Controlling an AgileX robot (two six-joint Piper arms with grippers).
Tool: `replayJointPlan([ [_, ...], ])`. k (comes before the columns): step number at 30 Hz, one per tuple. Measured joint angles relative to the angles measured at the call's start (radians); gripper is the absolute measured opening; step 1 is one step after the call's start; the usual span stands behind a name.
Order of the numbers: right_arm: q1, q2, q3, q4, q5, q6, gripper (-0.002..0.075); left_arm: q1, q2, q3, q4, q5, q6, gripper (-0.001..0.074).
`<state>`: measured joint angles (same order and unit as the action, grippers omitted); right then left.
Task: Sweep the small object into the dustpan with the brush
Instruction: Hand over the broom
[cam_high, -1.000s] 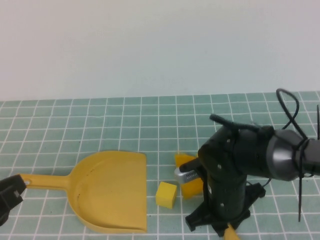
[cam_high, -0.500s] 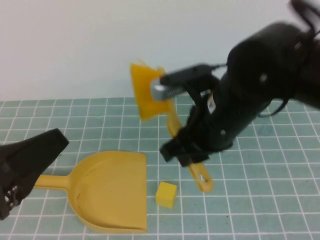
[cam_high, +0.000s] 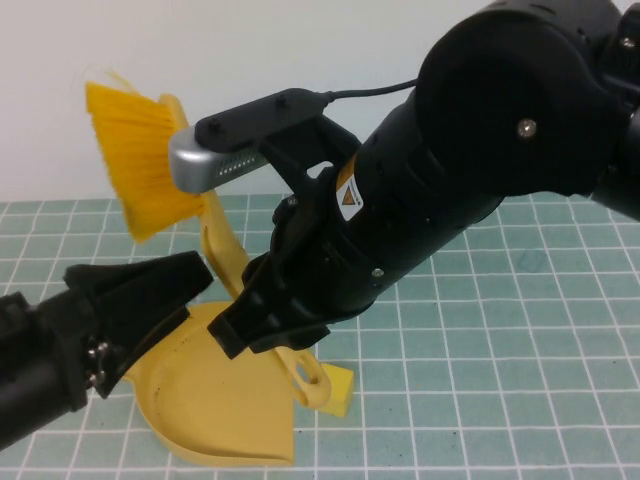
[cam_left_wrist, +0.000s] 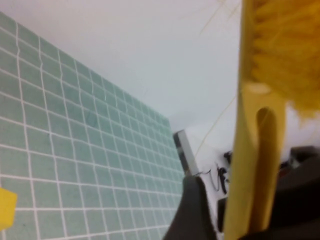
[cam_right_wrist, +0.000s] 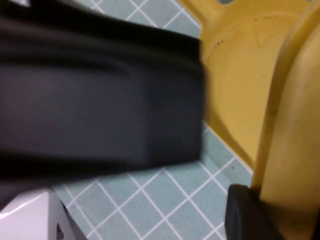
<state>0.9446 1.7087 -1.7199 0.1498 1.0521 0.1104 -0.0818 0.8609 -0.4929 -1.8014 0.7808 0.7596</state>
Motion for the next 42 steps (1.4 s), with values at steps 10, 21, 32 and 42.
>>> replayJointPlan([
  [10, 0.018, 0.007, 0.0, 0.024, 0.0, 0.0, 0.0188, 0.0, 0.089, -0.003, -0.036, 0.003, 0.092, 0.0533],
  [21, 0.029, 0.048, 0.0, 0.07, -0.014, -0.008, 0.0188, 0.0, 0.099, -0.041, -0.036, -0.011, 0.104, 0.0526],
  [32, 0.029, 0.068, -0.001, 0.085, -0.046, -0.012, 0.0188, 0.0, 0.099, -0.041, -0.036, 0.0, 0.12, 0.0185],
  [42, 0.03, 0.071, -0.002, 0.085, -0.058, -0.018, 0.023, 0.0, 0.099, -0.041, -0.036, 0.002, 0.123, 0.0],
])
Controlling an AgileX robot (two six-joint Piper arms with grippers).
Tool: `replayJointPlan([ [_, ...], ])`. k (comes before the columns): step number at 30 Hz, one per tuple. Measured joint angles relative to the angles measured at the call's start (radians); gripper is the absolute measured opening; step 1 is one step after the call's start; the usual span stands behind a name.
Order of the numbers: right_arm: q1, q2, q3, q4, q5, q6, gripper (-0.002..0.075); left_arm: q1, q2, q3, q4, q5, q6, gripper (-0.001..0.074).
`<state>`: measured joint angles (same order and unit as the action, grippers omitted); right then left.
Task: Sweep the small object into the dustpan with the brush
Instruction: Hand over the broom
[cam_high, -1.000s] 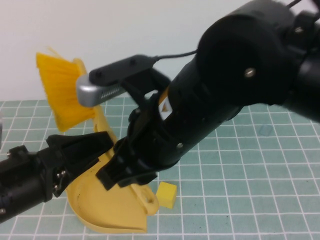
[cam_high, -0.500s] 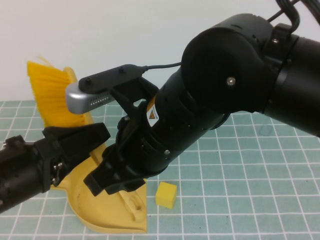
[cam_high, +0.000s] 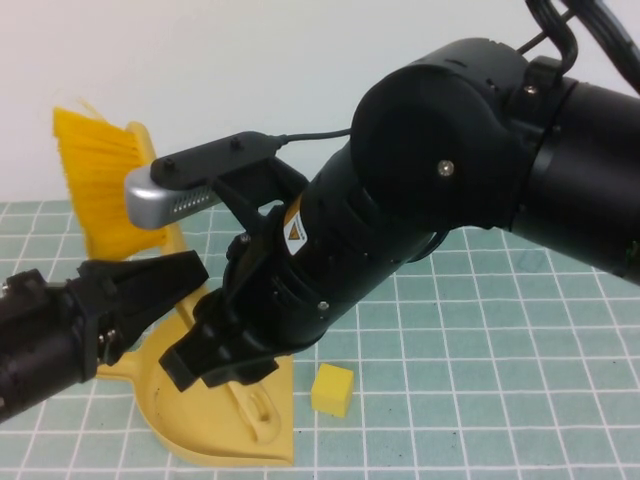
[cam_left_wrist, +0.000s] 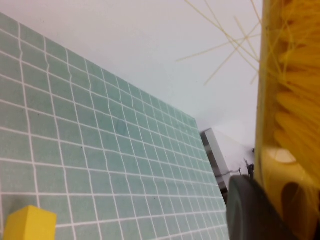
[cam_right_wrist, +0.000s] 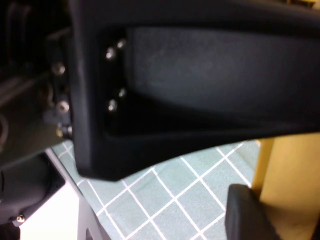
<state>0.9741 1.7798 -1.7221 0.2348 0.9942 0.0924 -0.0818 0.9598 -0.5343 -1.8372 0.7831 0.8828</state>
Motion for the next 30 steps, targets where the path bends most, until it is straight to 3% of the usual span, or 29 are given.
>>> replayJointPlan([
  [5, 0.004, 0.008, 0.0, 0.002, 0.018, -0.008, 0.034, 0.0, 0.0, 0.0, 0.0, -0.004, 0.01, 0.0],
  [11, -0.051, -0.02, 0.0, 0.036, 0.073, -0.021, 0.0377, 0.0, 0.0, 0.0, 0.002, -0.006, 0.01, 0.0],
  [14, -0.104, -0.055, 0.0, 0.087, 0.119, -0.061, 0.0381, 0.0, 0.0, 0.0, 0.002, -0.019, 0.01, 0.0],
  [18, -0.258, -0.104, 0.0, 0.115, 0.175, -0.145, 0.0381, 0.0, 0.0, 0.0, 0.005, -0.035, 0.01, 0.0],
  [24, -0.407, -0.108, 0.063, 0.415, 0.227, -0.374, 0.0381, 0.0, 0.0, 0.0, 0.0, -0.021, -0.026, 0.0],
  [30, -0.534, -0.11, 0.319, 0.784, 0.229, -0.719, 0.0381, 0.0, 0.0, 0.0, 0.0, 0.041, -0.042, 0.0],
])
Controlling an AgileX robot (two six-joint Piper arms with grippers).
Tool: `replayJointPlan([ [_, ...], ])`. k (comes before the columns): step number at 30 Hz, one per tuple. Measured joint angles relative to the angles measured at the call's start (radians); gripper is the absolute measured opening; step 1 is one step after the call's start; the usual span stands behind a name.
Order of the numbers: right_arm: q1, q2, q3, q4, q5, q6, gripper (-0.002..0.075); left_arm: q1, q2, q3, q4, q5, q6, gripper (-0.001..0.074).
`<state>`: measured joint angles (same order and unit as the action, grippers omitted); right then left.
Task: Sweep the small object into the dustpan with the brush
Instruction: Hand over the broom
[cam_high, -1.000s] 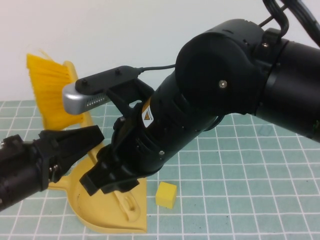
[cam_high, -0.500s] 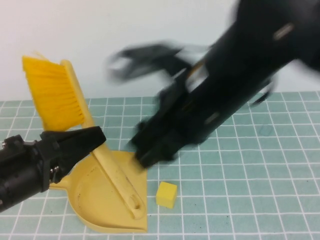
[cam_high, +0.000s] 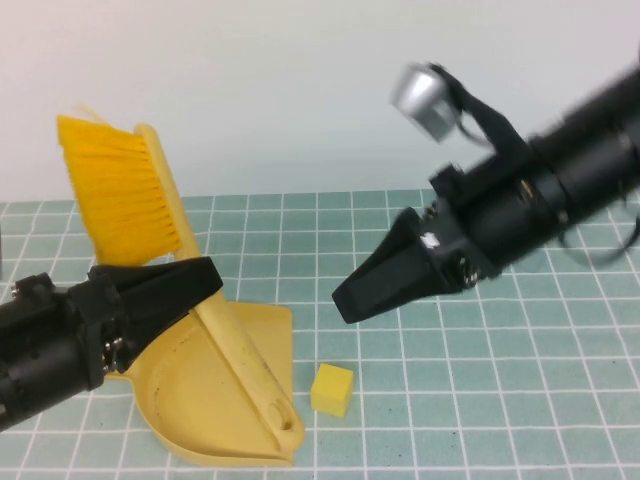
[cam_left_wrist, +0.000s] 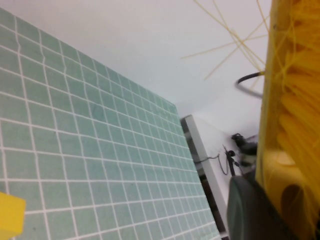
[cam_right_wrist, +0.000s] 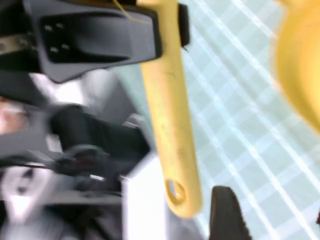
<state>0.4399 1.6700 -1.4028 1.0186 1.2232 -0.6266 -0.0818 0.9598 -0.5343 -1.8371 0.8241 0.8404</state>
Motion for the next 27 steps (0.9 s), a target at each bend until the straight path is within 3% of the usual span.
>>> replayJointPlan([
  [3, -0.034, 0.0, 0.142, 0.204, -0.015, -0.169, 0.0381, 0.0, 0.0, 0.0, 0.0, 0.019, -0.015, 0.0],
  [7, -0.034, 0.0, 0.267, 0.297, -0.028, -0.288, 0.0381, 0.0, 0.0, 0.0, 0.0, 0.045, -0.026, 0.0],
  [19, 0.117, 0.0, 0.309, 0.429, -0.037, -0.363, 0.0381, 0.0, 0.0, 0.0, 0.0, 0.143, -0.039, 0.0],
  [27, 0.132, -0.002, 0.309, 0.458, -0.037, -0.367, 0.0381, 0.0, 0.0, 0.0, 0.0, 0.196, -0.039, 0.0],
])
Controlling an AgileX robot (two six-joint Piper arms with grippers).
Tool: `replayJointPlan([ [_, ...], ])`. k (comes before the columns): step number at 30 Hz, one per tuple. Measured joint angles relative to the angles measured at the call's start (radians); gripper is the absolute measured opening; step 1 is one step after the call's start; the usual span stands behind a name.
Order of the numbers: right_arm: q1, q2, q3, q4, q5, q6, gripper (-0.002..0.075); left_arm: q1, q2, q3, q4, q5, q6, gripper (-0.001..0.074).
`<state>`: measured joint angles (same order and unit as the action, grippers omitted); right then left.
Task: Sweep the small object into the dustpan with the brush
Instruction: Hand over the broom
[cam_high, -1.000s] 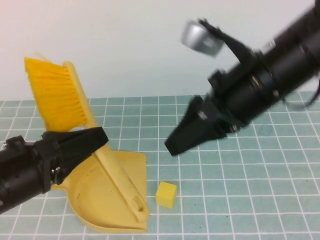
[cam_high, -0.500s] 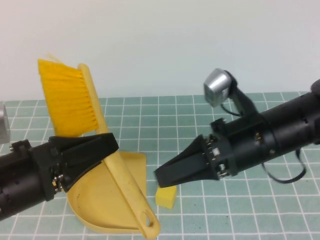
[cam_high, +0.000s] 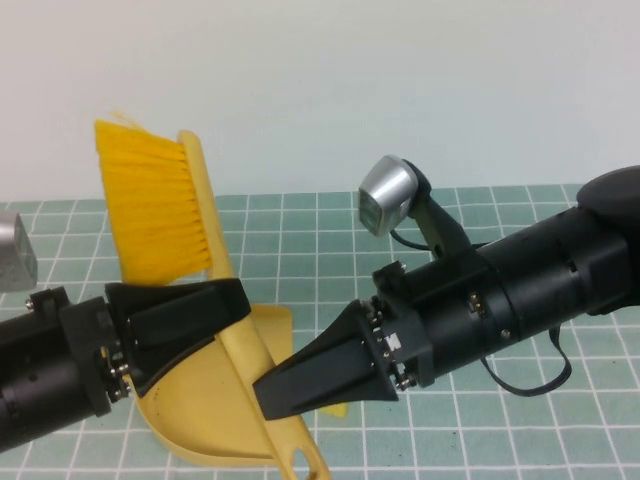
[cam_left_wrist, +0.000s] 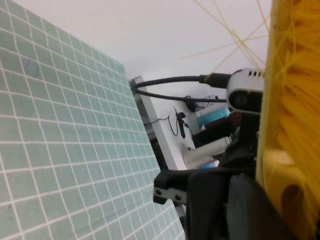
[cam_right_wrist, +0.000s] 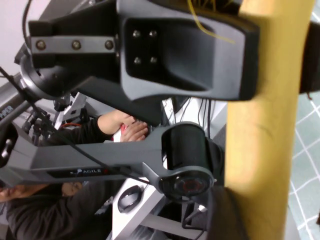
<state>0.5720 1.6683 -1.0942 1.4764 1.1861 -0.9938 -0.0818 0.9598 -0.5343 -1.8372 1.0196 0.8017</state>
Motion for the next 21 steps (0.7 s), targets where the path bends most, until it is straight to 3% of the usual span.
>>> replayJointPlan([
  [9, 0.071, 0.0, 0.0, 0.041, -0.002, -0.008, 0.0371, 0.0, 0.0, 0.0, 0.0, 0.019, -0.002, 0.0],
  [12, 0.087, 0.0, 0.001, 0.054, -0.006, -0.015, 0.0319, 0.0, 0.0, 0.0, 0.0, 0.025, -0.002, 0.0],
  [15, 0.091, 0.0, 0.002, 0.054, -0.017, -0.02, 0.0188, 0.0, 0.0, 0.0, 0.0, 0.026, 0.007, 0.0],
  [19, 0.091, 0.0, 0.002, 0.065, -0.017, -0.034, 0.017, 0.0, 0.0, 0.0, 0.0, 0.026, 0.046, 0.0006],
  [21, 0.091, 0.0, 0.002, 0.067, -0.019, -0.047, 0.0169, 0.0, 0.0, 0.0, 0.0, 0.026, 0.074, 0.0057],
])
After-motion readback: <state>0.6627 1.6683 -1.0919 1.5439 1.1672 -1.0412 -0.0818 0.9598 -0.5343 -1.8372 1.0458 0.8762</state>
